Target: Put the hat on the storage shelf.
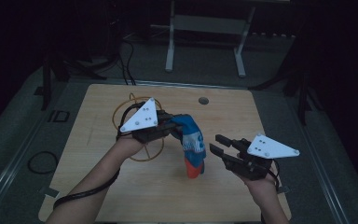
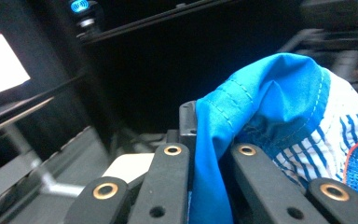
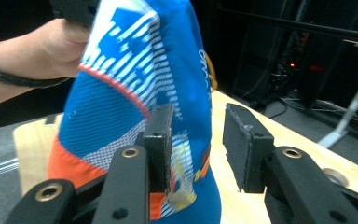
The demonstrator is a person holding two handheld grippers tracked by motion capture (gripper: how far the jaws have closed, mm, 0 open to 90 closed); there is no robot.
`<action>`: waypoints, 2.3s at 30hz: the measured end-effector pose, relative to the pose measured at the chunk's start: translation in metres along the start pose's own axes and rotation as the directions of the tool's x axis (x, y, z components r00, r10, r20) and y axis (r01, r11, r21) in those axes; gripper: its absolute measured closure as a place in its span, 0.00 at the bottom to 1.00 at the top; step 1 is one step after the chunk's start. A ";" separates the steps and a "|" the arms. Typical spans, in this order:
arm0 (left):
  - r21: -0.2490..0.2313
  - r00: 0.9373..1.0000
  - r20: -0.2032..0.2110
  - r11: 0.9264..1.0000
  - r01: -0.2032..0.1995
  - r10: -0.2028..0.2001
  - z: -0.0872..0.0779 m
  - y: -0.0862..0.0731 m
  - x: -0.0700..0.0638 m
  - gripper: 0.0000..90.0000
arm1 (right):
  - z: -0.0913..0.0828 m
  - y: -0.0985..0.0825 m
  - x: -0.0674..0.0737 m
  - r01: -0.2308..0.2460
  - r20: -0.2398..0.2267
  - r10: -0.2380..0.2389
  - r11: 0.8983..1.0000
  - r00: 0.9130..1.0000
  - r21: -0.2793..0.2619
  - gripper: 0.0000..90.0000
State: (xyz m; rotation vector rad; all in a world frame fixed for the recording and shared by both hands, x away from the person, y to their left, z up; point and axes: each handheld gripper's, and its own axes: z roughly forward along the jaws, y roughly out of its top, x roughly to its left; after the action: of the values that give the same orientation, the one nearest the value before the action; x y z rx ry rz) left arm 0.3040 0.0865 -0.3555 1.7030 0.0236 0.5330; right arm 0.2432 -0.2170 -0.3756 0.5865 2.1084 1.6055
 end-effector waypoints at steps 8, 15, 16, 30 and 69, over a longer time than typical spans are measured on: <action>-0.070 0.983 0.162 0.995 -0.070 0.081 -0.009 -0.006 -0.010 0.99 | 0.013 -0.001 0.022 0.015 -0.103 -0.014 1.000 0.995 0.018 0.65; -0.080 0.974 0.207 0.994 -0.074 0.089 -0.008 -0.002 -0.016 0.99 | 0.026 -0.001 0.032 0.033 -0.159 -0.028 0.999 0.987 0.027 0.66; -0.083 0.974 0.207 0.994 -0.073 0.088 -0.008 -0.001 -0.017 0.99 | 0.027 -0.001 0.032 0.033 -0.167 -0.027 0.999 0.986 0.028 0.72; -0.060 0.979 0.195 0.997 -0.053 0.063 -0.020 -0.006 -0.012 0.99 | 0.010 0.008 0.021 0.015 -0.085 -0.018 0.999 0.996 -0.041 1.00; 0.112 0.993 -0.087 0.989 0.095 -0.085 -0.136 -0.032 -0.017 0.61 | 0.031 0.064 0.012 0.058 -0.048 -0.062 0.995 0.997 -0.077 1.00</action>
State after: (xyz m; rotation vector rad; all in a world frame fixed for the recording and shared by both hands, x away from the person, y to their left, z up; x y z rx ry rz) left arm 0.2489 0.2144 -0.3766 1.7828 0.1932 0.5430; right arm 0.2556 -0.1704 -0.3223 0.4579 2.0702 1.6744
